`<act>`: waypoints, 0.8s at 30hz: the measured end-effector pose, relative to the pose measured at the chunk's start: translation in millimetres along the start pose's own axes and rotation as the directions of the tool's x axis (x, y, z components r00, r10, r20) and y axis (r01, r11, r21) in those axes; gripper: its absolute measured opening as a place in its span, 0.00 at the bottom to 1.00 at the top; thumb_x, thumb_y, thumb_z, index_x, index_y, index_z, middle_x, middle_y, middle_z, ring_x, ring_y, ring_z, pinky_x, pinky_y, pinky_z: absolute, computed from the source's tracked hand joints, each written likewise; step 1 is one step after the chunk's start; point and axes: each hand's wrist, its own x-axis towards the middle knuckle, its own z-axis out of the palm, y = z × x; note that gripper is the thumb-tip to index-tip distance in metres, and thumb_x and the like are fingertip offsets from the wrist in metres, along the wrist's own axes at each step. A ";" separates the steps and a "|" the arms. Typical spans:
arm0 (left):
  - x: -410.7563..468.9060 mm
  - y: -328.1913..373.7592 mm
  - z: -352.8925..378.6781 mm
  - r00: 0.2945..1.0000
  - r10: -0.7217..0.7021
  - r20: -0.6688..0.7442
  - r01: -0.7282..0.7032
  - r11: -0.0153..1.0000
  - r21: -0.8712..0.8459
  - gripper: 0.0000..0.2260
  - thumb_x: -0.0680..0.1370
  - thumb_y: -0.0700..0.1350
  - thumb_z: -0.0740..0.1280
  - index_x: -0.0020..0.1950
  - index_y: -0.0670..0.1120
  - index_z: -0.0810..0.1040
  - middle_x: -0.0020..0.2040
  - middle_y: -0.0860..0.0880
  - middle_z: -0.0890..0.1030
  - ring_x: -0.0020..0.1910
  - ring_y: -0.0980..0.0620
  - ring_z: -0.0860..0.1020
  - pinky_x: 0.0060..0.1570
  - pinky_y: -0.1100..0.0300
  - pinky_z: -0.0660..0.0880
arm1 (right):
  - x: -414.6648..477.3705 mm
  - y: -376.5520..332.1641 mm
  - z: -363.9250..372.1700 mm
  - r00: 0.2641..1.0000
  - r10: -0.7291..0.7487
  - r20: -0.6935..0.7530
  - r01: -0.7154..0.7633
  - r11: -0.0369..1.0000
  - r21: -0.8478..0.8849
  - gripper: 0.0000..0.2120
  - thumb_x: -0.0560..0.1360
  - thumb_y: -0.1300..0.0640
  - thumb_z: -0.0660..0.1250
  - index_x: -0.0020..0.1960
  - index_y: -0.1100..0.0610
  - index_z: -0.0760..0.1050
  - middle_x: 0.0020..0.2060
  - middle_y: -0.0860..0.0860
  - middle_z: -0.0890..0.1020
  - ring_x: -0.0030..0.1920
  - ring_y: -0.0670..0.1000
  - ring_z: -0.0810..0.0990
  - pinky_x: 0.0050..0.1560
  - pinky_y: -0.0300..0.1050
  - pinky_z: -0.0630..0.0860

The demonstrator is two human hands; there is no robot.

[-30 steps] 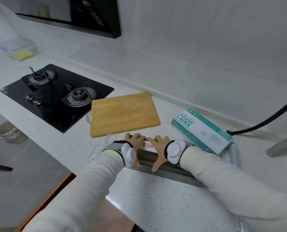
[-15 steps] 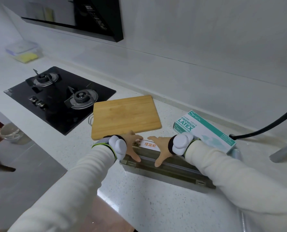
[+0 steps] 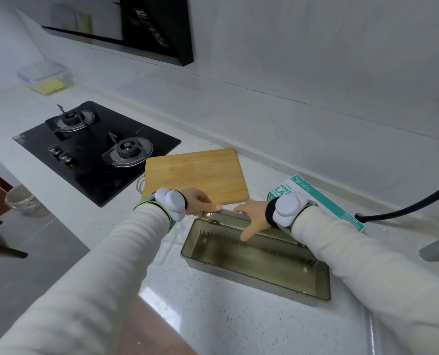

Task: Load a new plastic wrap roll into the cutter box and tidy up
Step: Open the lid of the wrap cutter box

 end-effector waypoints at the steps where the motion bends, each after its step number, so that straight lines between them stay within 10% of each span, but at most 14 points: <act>1: 0.7 -1.8 1.3 0.999 -0.026 -0.039 0.022 0.995 -0.096 0.27 0.77 0.64 0.57 0.65 0.45 0.74 0.62 0.44 0.77 0.56 0.44 0.76 0.61 0.52 0.74 | 1.0 2.8 -2.4 1.000 0.001 -0.026 0.000 1.000 0.007 0.38 0.73 0.43 0.67 0.75 0.55 0.55 0.72 0.56 0.64 0.70 0.56 0.66 0.68 0.48 0.66; 6: 8.0 -19.6 9.5 0.929 -0.259 -0.263 0.053 0.798 -0.600 0.24 0.82 0.54 0.48 0.66 0.37 0.70 0.57 0.39 0.76 0.53 0.39 0.78 0.55 0.46 0.76 | 0.6 18.7 -22.5 0.986 0.088 -0.143 -0.082 0.995 0.052 0.24 0.77 0.47 0.61 0.66 0.61 0.69 0.54 0.56 0.75 0.52 0.53 0.73 0.46 0.42 0.70; 13: 12.6 -37.1 37.2 0.959 -0.282 0.006 0.282 0.957 -0.071 0.10 0.79 0.48 0.63 0.48 0.41 0.75 0.60 0.38 0.79 0.48 0.46 0.75 0.59 0.54 0.74 | 8.6 26.5 -28.0 0.971 0.113 -0.212 -0.087 0.988 0.131 0.19 0.79 0.53 0.59 0.66 0.61 0.68 0.62 0.59 0.75 0.51 0.53 0.74 0.54 0.47 0.71; 18: 17.7 -47.0 57.5 0.973 -0.232 0.016 0.230 0.971 0.060 0.14 0.78 0.41 0.65 0.63 0.40 0.76 0.56 0.44 0.80 0.45 0.49 0.72 0.48 0.61 0.73 | 18.5 35.6 -28.1 0.966 0.132 -0.223 -0.066 0.958 0.279 0.04 0.77 0.55 0.62 0.48 0.55 0.71 0.43 0.53 0.78 0.41 0.52 0.78 0.45 0.43 0.75; 24: 21.1 -51.4 62.7 0.973 -0.228 0.030 0.225 0.970 0.095 0.17 0.76 0.38 0.66 0.65 0.41 0.75 0.56 0.44 0.79 0.45 0.49 0.71 0.34 0.66 0.69 | 27.9 39.0 -21.4 0.945 0.224 -0.238 -0.176 0.962 0.207 0.15 0.74 0.59 0.64 0.60 0.58 0.70 0.51 0.58 0.82 0.46 0.55 0.80 0.52 0.47 0.76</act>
